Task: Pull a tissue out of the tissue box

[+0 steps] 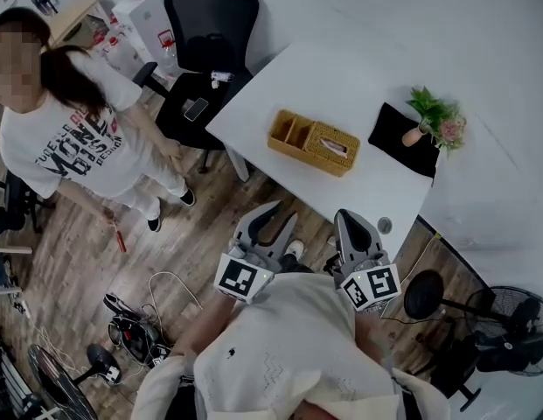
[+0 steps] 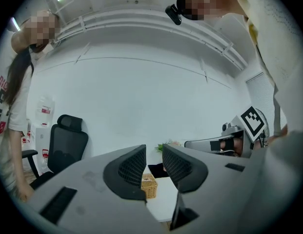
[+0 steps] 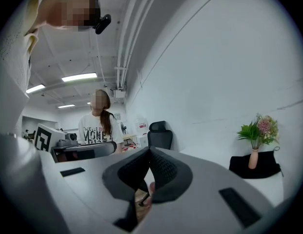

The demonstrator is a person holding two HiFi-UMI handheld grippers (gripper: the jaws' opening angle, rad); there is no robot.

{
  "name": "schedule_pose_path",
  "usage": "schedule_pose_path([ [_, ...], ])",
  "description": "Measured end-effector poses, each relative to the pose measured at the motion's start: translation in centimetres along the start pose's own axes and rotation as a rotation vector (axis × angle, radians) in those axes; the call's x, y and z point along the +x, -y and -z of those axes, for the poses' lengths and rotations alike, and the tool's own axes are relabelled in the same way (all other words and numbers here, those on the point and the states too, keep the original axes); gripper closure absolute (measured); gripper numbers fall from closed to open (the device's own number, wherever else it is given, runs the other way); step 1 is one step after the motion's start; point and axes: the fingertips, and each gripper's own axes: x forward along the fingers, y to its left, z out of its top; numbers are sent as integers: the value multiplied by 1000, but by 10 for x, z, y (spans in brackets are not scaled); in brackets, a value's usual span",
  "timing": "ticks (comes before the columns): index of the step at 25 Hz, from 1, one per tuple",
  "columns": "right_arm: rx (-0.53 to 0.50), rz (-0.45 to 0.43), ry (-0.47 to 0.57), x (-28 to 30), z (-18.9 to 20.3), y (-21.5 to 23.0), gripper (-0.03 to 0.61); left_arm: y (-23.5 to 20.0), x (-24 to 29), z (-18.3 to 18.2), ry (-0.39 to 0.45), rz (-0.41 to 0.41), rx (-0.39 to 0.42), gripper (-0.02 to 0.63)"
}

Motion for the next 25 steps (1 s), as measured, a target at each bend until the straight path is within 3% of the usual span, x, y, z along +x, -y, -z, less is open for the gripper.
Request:
schedule_pose_path([
  [9,10,-21,-4,8,-5,52,577,10,52,2,7,-2,6,508],
  [16,14,-27,-7,11,-5,67,577,7,71,8,-11,-1,15,508],
  [25,17,21,-17,14,-5,89,577,6,97,17,-46,47,25,508],
])
